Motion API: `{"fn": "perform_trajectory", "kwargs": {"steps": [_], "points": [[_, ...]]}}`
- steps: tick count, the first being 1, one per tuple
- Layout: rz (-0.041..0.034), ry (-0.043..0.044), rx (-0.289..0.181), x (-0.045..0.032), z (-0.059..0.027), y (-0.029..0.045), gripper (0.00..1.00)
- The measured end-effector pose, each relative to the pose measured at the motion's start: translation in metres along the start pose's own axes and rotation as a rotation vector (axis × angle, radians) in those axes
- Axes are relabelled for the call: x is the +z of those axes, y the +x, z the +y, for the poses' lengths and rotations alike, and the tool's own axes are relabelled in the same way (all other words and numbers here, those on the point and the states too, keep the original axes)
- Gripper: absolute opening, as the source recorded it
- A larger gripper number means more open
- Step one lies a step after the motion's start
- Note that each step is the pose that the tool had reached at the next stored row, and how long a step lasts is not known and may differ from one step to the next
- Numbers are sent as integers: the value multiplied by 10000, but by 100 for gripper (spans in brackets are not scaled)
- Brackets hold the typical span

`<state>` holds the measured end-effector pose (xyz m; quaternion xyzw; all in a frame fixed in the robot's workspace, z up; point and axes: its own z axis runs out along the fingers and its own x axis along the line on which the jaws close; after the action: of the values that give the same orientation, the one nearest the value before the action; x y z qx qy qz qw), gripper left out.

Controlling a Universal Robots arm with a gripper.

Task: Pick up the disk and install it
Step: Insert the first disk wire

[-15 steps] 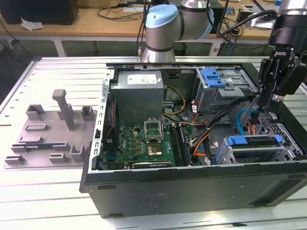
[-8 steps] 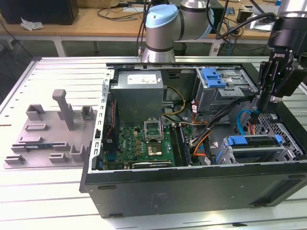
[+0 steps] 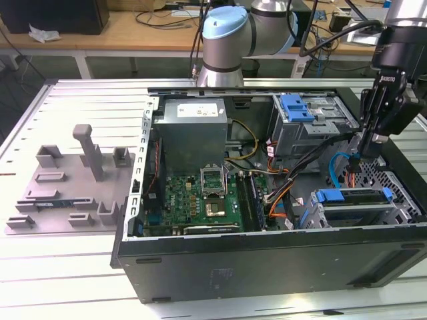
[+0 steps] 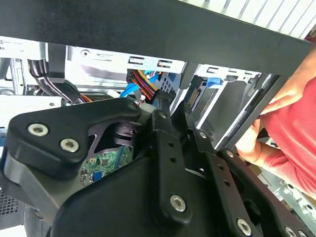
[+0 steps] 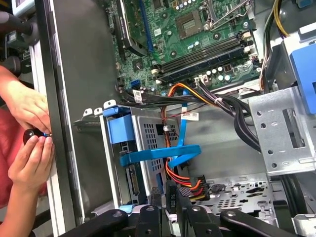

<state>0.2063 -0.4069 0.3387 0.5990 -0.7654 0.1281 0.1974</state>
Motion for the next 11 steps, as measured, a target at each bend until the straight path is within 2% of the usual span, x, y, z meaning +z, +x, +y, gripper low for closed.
{"fn": "perform_trajectory", "kwargs": {"steps": [8,9,11], "points": [[2,1,1,36,0,-24,26],[2,1,1,38,0,-27,18],[3,2,1,41,0,-32,16]]}}
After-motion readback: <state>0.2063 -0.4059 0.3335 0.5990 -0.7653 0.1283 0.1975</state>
